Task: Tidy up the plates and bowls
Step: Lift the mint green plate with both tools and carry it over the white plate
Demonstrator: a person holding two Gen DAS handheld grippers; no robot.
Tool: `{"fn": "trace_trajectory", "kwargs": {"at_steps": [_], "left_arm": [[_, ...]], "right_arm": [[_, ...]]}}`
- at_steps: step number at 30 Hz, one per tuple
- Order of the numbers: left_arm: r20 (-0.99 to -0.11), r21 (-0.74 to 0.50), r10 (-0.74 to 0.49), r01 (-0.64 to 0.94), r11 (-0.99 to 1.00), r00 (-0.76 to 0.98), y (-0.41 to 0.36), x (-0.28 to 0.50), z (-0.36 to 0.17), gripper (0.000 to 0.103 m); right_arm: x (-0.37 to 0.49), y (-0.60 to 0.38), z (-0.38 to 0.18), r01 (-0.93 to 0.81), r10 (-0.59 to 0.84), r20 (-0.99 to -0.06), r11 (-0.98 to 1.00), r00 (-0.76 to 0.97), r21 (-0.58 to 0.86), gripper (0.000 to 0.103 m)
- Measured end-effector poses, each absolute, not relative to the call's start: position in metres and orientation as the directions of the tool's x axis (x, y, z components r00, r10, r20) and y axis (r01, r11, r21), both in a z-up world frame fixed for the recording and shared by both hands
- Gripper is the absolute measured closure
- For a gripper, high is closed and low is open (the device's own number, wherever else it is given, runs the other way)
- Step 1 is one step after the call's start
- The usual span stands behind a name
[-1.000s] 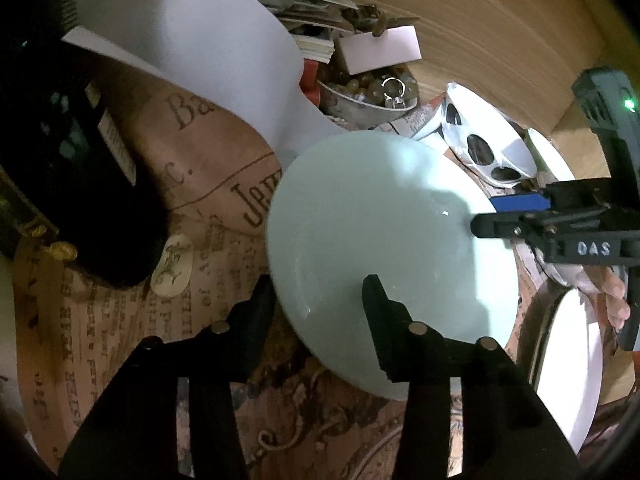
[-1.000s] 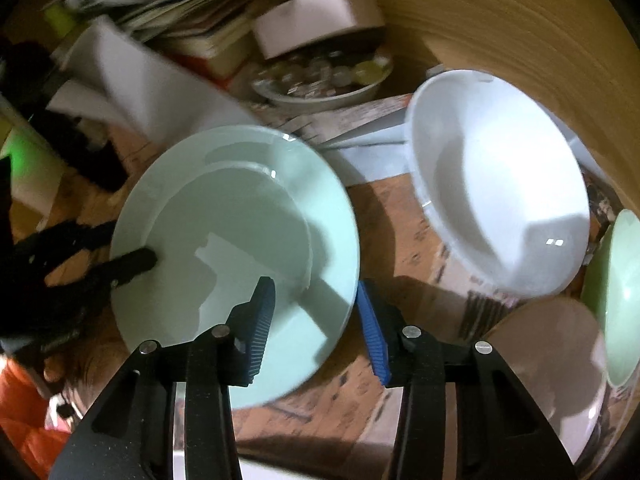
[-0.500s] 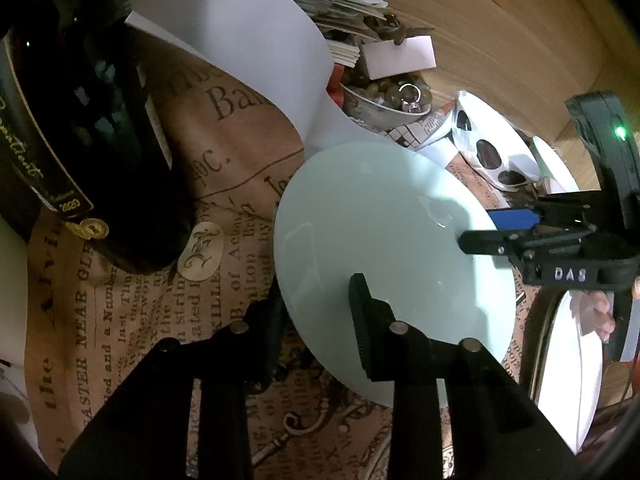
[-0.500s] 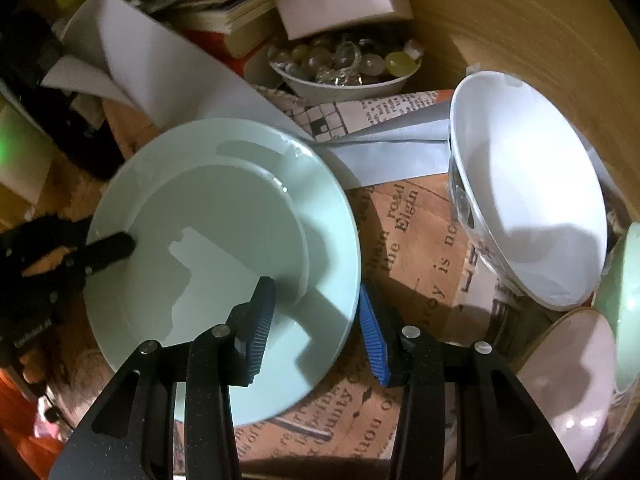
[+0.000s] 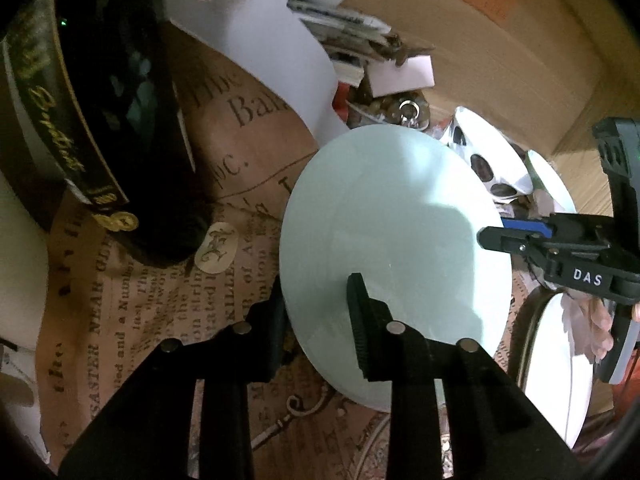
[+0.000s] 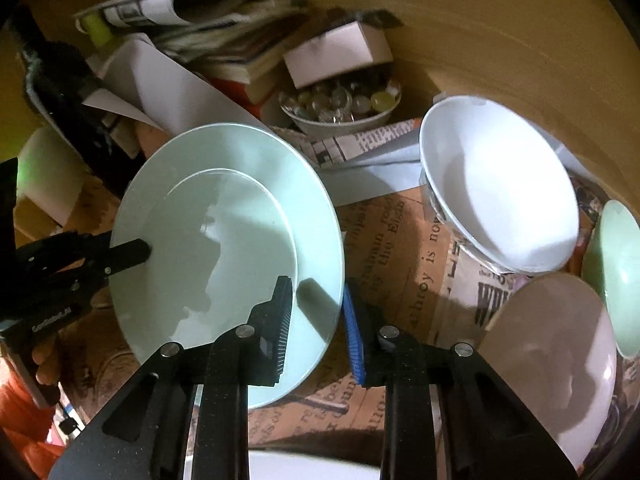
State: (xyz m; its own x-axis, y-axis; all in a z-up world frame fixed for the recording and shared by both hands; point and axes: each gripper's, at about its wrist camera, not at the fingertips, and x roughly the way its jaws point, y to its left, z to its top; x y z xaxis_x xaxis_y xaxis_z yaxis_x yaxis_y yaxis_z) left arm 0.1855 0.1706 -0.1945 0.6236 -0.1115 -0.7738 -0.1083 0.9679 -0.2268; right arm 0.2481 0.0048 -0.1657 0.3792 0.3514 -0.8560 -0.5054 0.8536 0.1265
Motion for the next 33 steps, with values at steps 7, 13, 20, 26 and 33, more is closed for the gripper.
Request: {"fn": "trace_trajectory", "kwargs": {"at_steps": [7, 13, 20, 26, 33], "left_arm": [[-0.736, -0.231, -0.102, -0.108, 0.967, 0.669, 0.171, 0.17, -0.174, 0.074], [-0.698, -0.221, -0.088, -0.098, 0.97, 0.711, 0.166, 0.151, -0.153, 0.074], [-0.667, -0.22, -0.09, -0.08, 0.972, 0.74, 0.153, 0.135, -0.136, 0.074], [-0.646, -0.213, -0.103, -0.048, 0.976, 0.757, 0.136, 0.121, -0.125, 0.074], [-0.632, -0.214, -0.129, -0.013, 0.977, 0.764, 0.112, 0.106, -0.119, 0.074]], "right_arm": [[0.225, -0.005, -0.144, -0.5, 0.39, -0.804, 0.855, 0.448, 0.136, 0.08], [0.203, -0.02, -0.134, -0.5, 0.409, -0.769, 0.855, 0.492, 0.135, 0.08], [0.181, -0.028, -0.119, -0.488, 0.42, -0.733, 0.862, 0.535, 0.137, 0.08], [0.161, -0.042, -0.112, -0.468, 0.419, -0.708, 0.873, 0.569, 0.14, 0.08], [0.137, -0.066, -0.106, -0.442, 0.413, -0.683, 0.885, 0.602, 0.146, 0.08]]}}
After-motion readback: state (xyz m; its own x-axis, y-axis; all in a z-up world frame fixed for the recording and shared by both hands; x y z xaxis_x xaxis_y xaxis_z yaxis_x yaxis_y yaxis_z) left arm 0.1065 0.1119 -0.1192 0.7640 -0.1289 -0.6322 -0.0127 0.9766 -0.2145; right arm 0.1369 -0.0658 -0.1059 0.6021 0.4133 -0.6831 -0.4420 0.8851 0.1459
